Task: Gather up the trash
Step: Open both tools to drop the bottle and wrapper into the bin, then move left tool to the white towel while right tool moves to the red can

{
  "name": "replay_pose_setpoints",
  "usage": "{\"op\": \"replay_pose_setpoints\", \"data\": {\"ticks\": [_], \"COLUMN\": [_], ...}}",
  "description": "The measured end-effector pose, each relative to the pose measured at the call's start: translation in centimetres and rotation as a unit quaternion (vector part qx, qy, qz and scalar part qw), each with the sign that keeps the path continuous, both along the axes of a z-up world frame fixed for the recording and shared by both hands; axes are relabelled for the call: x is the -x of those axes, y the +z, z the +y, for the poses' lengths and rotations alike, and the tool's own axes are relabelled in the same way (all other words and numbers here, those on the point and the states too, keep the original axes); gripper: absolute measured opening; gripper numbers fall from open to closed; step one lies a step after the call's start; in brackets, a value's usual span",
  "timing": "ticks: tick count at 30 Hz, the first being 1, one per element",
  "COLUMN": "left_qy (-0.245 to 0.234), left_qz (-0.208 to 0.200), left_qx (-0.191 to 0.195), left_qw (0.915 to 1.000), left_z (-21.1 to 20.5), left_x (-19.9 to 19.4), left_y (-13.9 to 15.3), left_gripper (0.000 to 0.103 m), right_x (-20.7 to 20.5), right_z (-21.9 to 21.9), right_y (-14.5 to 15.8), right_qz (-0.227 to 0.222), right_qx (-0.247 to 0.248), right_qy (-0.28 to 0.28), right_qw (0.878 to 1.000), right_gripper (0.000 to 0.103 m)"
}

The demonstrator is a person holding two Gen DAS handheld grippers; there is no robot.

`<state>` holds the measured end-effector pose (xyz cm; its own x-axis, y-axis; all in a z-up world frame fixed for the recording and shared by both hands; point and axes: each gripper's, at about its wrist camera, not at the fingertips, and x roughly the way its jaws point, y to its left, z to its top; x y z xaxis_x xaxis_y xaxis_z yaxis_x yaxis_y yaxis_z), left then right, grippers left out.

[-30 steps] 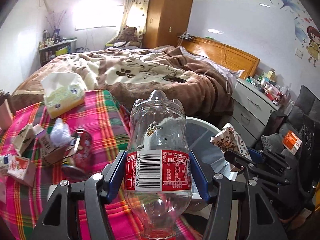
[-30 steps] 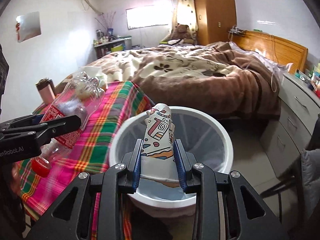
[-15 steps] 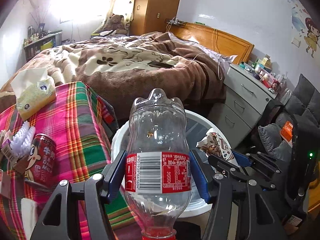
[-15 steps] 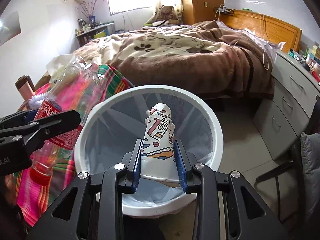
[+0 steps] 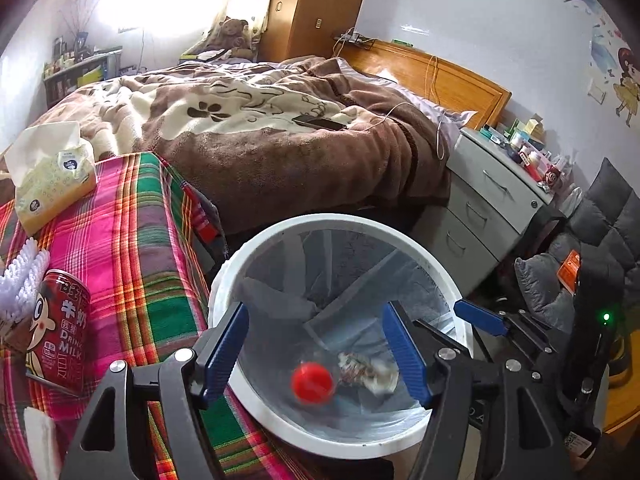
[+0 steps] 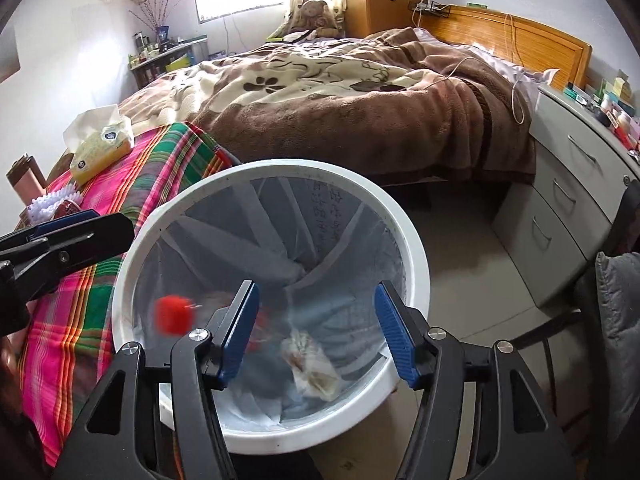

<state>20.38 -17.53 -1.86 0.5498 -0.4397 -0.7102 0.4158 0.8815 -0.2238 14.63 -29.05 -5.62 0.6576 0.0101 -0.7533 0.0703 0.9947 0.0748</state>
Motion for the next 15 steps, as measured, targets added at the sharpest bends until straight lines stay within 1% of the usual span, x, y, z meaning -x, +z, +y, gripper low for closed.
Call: {"op": "replay_pose_setpoints", "data": {"ticks": [5,8,13,15], "left_qy": [0.002,0.007,0.031,0.042], "left_qz": [-0.007,-0.011,-0.030,-0.044], "left_qx": [-0.004,-0.006,-0.011,-0.020], "left_qw": [1.0000,0.9999,0.9990,0.9980], "left_z": [0.8,1.7,3.9,4.9], "left_x": [0.8,1.4,2.9,3.6], "left_y": [0.3,0.7,1.6,2.0], "left_gripper": [0.069,0.069,0.069,0.069], "right_x": [0.1,0.4,1.1,1.2], "right_z": [0.4,0.7,1.5,2.0], "right_y": [0.4,1.0,2.1,2.5], "right_qz": [-0.003,-0.013,-0.034,-0.042], "right_qx": [0.002,0.000,-0.005,-0.006], "right_qy": [0.002,0.004,0.005,0.009], "right_qw": [1.000,1.000,0.999,0.999], "right_gripper": [0.062,0.062,0.062,0.062]}}
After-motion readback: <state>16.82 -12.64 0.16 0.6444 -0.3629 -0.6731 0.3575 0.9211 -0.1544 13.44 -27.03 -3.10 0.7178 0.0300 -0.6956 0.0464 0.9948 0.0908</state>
